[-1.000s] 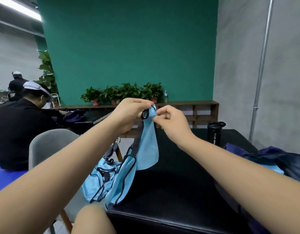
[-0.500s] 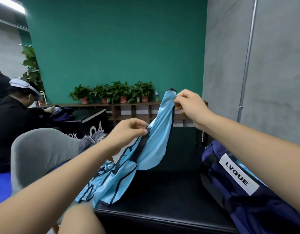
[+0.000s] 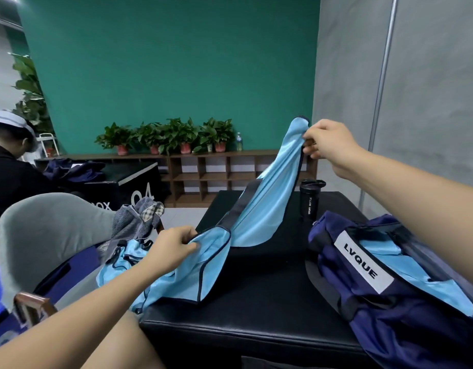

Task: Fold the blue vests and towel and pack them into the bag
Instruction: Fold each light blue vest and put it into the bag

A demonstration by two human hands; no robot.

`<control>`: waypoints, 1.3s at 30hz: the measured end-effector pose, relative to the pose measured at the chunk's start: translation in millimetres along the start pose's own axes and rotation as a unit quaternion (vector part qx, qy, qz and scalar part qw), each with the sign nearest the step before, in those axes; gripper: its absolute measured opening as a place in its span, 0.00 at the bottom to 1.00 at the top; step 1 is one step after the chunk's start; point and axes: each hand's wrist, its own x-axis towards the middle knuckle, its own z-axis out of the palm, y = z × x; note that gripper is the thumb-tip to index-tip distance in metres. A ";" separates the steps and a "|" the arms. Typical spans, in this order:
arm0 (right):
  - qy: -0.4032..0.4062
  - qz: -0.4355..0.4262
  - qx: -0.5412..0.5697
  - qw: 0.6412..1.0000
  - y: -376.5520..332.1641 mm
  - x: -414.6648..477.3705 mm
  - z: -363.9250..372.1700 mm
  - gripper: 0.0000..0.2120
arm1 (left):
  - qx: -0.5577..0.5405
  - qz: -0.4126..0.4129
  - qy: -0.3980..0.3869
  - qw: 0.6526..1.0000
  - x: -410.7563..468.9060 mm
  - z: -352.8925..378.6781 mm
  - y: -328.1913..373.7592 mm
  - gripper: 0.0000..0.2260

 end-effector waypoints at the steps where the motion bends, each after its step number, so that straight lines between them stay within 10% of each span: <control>1: 0.003 0.005 -0.006 1.000 3.0 1.8 -3.6 0.04 | -0.004 -0.006 0.011 1.000 2.3 -4.7 -0.6 0.06; 10: -0.074 -0.033 -0.197 0.977 31.0 -18.6 17.2 0.04 | -0.073 0.027 0.054 0.996 34.1 -56.8 45.0 0.03; 18: -0.281 -0.059 -0.121 0.950 33.3 -82.7 97.3 0.23 | -0.132 0.086 0.020 0.987 43.6 -56.8 113.5 0.02; 39: -0.255 -0.070 -0.191 0.945 66.5 -34.5 10.4 0.07 | -0.302 0.054 -0.198 0.931 16.5 -44.5 70.4 0.18</control>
